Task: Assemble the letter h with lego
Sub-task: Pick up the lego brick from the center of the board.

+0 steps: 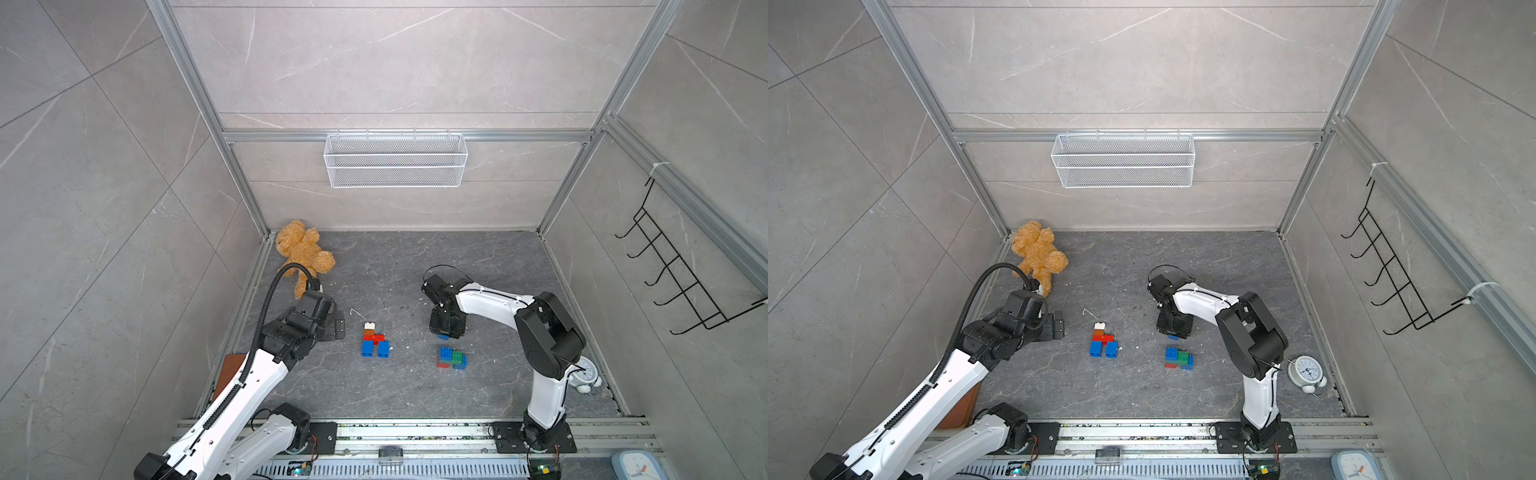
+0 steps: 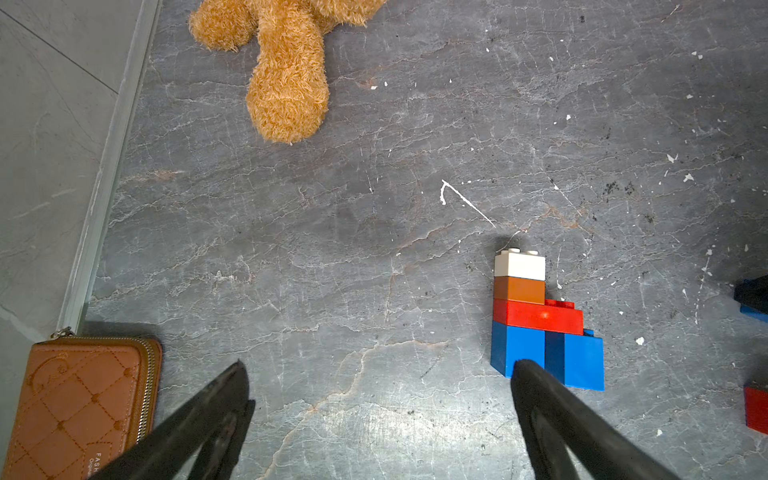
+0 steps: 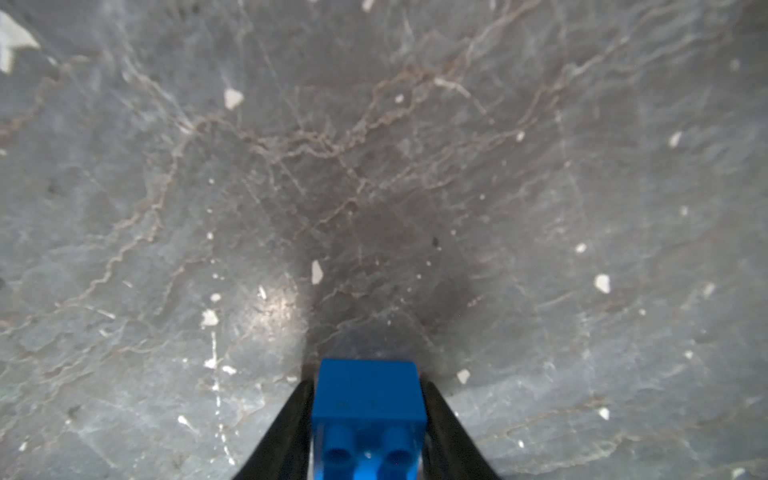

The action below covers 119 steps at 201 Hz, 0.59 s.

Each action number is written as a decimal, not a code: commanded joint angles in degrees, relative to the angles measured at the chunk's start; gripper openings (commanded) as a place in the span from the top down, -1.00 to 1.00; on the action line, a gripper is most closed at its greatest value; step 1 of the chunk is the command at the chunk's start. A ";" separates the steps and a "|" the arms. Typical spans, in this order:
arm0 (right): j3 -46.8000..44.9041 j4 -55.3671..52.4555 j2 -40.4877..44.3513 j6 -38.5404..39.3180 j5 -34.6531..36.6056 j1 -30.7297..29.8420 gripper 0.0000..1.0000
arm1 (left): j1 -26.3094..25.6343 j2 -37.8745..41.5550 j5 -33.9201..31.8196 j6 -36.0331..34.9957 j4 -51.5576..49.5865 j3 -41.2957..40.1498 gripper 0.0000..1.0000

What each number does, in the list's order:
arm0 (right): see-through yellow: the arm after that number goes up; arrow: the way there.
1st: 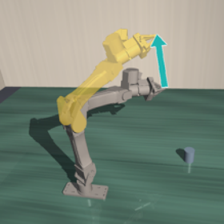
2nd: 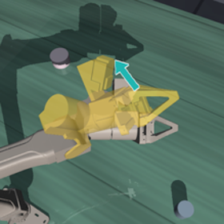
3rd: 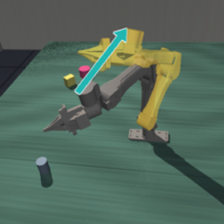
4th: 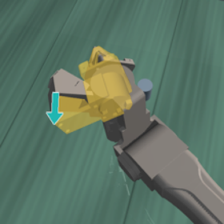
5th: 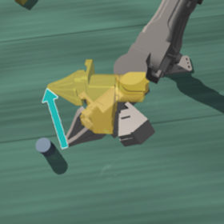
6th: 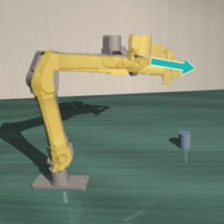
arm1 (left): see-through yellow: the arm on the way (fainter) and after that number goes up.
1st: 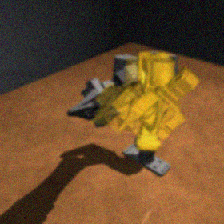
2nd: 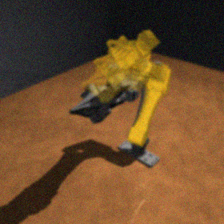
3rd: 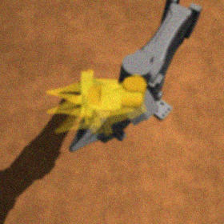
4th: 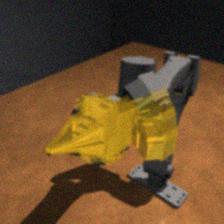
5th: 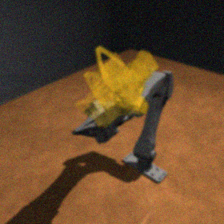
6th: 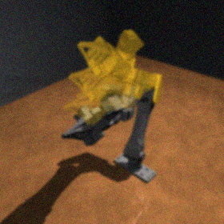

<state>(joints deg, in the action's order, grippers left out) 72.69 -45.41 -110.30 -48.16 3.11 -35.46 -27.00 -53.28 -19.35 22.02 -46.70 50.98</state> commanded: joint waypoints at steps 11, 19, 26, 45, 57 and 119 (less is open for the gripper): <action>-0.09 -1.35 -3.08 1.52 3.34 -0.22 0.24 | 0.13 0.30 0.41 -0.95 -0.18 1.16 -1.00; -0.09 -1.58 -2.95 1.83 3.22 -0.30 0.29 | 0.08 0.04 0.32 -1.01 -0.16 1.29 -1.00; -0.23 -1.55 -2.63 1.94 3.34 -0.40 0.33 | 0.13 -0.19 0.35 -0.99 -0.26 1.23 -1.00; -1.13 -1.41 -1.44 2.42 3.74 -0.66 0.42 | 0.12 -0.51 0.14 -1.01 -0.32 1.32 -1.00; -1.44 -1.52 -0.93 2.99 3.65 -0.92 0.48 | 0.04 -0.57 -0.26 -0.99 -0.32 1.25 -1.00; -1.67 -3.99 2.27 4.09 5.72 -3.03 0.69 | 0.13 -1.44 -1.40 -1.00 -0.57 1.31 -1.00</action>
<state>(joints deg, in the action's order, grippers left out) 72.23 -45.63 -109.75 -45.17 6.35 -37.58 -27.00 -54.22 -19.46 22.02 -46.72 50.98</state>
